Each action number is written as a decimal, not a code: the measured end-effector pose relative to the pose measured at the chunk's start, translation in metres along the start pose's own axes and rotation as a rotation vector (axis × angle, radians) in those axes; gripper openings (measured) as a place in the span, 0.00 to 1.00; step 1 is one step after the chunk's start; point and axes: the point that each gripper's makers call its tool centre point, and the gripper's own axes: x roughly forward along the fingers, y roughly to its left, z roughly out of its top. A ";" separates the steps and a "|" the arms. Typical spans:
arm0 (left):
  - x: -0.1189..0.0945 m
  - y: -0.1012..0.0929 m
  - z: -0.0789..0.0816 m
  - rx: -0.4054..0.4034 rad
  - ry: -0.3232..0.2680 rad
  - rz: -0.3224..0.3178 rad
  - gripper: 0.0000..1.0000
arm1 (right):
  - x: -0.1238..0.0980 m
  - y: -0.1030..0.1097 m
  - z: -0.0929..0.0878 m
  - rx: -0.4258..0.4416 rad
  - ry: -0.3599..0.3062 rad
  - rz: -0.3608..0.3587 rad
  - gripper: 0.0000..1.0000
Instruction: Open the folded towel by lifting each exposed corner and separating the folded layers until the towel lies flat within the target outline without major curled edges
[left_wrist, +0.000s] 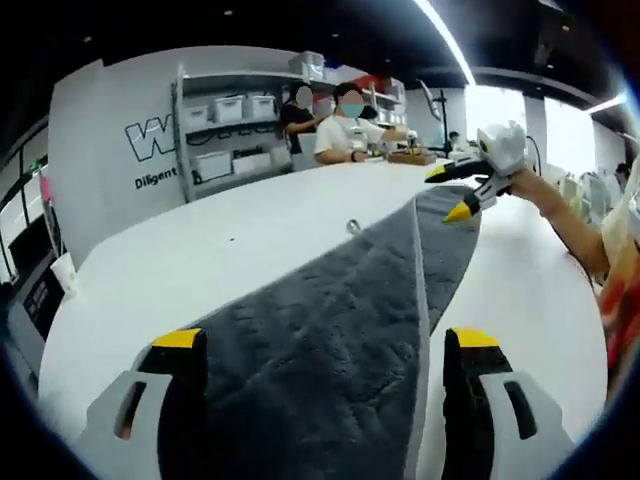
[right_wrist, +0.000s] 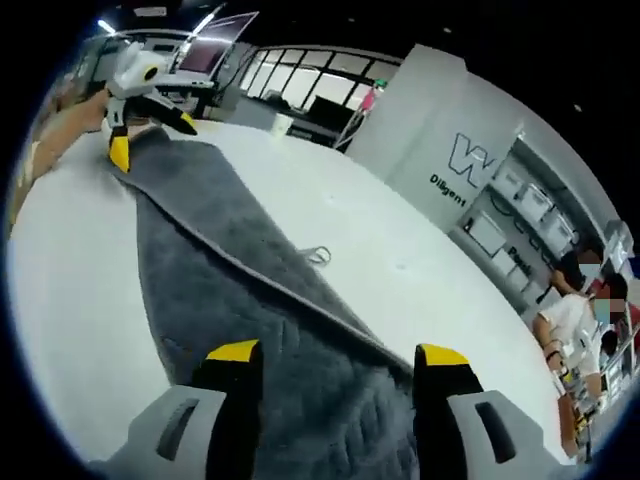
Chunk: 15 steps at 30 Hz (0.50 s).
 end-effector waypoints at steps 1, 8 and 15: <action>0.000 -0.001 -0.001 -0.002 0.004 -0.007 0.96 | 0.002 -0.002 -0.001 -0.018 0.010 0.003 0.53; -0.002 -0.004 0.000 0.006 0.011 -0.016 0.97 | 0.028 -0.014 0.000 -0.056 0.028 -0.004 0.48; -0.004 -0.003 0.000 0.017 0.013 -0.017 0.97 | 0.042 -0.002 0.015 -0.189 -0.004 0.059 0.23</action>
